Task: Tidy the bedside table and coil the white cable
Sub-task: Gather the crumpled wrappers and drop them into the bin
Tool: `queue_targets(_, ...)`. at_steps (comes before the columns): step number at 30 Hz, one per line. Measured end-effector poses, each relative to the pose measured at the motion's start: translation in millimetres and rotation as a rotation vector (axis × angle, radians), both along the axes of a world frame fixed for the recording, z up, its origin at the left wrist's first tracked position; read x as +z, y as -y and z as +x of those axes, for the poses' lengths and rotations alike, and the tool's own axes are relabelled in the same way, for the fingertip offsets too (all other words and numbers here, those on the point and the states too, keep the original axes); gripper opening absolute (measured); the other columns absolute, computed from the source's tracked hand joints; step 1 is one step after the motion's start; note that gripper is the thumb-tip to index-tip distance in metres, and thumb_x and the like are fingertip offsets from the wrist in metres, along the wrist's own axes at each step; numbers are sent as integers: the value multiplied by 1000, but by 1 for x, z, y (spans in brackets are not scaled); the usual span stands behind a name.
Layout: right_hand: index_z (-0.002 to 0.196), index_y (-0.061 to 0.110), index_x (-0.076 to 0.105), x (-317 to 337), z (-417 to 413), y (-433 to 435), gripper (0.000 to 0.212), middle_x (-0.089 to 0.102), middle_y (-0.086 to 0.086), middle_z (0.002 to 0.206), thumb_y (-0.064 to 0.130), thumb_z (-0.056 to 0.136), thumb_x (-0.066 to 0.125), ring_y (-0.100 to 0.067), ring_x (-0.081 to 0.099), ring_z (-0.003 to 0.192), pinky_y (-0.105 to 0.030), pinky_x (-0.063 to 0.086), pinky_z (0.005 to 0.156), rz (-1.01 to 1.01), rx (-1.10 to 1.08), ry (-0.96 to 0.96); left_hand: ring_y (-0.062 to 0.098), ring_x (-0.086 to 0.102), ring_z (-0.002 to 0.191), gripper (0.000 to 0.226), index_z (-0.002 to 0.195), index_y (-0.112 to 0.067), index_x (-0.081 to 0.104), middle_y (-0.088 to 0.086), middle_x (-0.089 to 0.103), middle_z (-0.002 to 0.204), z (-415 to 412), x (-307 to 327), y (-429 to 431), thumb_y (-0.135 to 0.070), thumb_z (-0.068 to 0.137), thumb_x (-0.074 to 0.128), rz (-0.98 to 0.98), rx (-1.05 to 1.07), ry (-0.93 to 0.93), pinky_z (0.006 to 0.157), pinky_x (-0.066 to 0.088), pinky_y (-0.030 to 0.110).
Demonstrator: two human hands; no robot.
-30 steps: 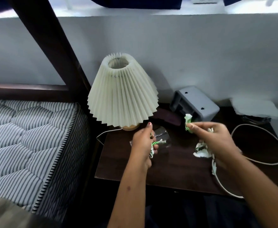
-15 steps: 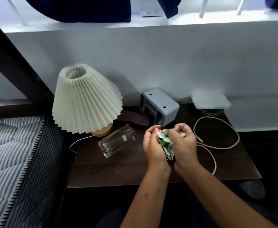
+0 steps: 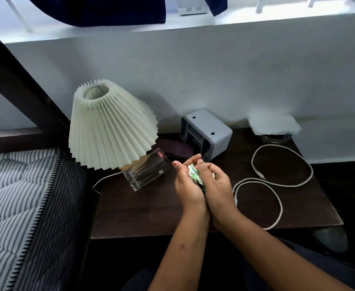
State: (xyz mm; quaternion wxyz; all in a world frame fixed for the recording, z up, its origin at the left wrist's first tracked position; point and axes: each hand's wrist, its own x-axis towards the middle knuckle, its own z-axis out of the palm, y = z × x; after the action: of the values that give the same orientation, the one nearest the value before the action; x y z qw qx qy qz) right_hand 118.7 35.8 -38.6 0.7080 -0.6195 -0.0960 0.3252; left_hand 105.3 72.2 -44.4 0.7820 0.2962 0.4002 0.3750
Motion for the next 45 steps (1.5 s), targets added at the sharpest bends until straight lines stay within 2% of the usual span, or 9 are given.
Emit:
queue_targets(8, 68, 5, 61, -1, 17, 4, 40, 59, -1, 52, 34, 93, 50, -9, 55, 47, -20, 46, 45, -22, -138, 10, 17, 70, 75, 67, 69, -14, 75, 4, 75, 72, 5, 1, 14, -49, 96, 26, -49, -70, 12, 77, 53, 28)
queue_targets(15, 66, 9, 54, -5, 34, 18, 35, 54, 0, 52, 29, 95, 49, -5, 51, 43, -16, 43, 42, -9, -309, 6, 16, 70, 91, 45, 100, -8, 70, 7, 74, 96, 14, 3, 41, -45, 89, 48, 22, -223, 20, 78, 55, 22)
queue_targets(18, 78, 10, 52, -5, 54, 29, 21, 57, -3, 69, 23, 94, 51, -10, 56, 60, -16, 46, 52, -64, -403, 46, 21, 64, 108, 69, 115, -8, 64, 11, 68, 114, 24, 7, 59, -55, 65, 68, 71, -271, 5, 93, 50, 29)
queue_targets(21, 92, 11, 59, 1, 75, 42, 13, 61, -5, 84, 17, 95, 48, -12, 58, 73, -17, 49, 62, -14, -416, -10, 25, 60, 116, 47, 124, -15, 58, 11, 64, 123, 40, 13, 74, -39, 84, 56, 105, -344, -62, 100, 46, 36)
queue_targets(25, 110, -4, 59, 19, 106, 74, 31, 63, -11, 97, 17, 99, 39, -12, 60, 77, -11, 50, 62, 110, -494, -91, 22, 62, 108, 39, 128, -15, 53, 10, 64, 121, 76, 30, 96, -32, 96, 39, 180, -464, -121, 91, 49, 29)
queue_targets(29, 95, 10, 65, 24, 139, 127, 30, 66, -13, 101, 21, 99, 38, -22, 64, 88, -28, 52, 77, 189, -648, -137, 19, 65, 87, 37, 112, -7, 61, 13, 68, 103, 117, 33, 135, -32, 97, 38, 238, -632, -84, 73, 54, 22)
queue_targets(36, 87, 14, 61, -26, 179, 243, 34, 62, -20, 108, 31, 99, 34, -32, 60, 96, -43, 47, 90, 256, -898, -419, 17, 69, 66, 40, 83, -9, 64, 6, 74, 73, 168, 3, 237, -41, 94, 42, 69, -889, -200, 66, 55, 28)
queue_targets(40, 83, 18, 61, -55, 192, 285, 39, 57, -1, 92, 40, 99, 32, -24, 58, 90, -45, 46, 95, 292, -1047, -571, 29, 69, 91, 64, 112, -5, 59, 16, 71, 102, 185, -20, 268, -60, 89, 35, -131, -945, -363, 82, 53, 39)
queue_targets(45, 91, 16, 61, -75, 203, 305, 42, 58, -10, 110, 47, 96, 34, -28, 61, 95, -47, 45, 98, 342, -1157, -742, 36, 60, 110, 82, 131, 3, 44, 26, 61, 120, 194, -33, 276, -64, 90, 21, -234, -1038, -365, 85, 50, 40)
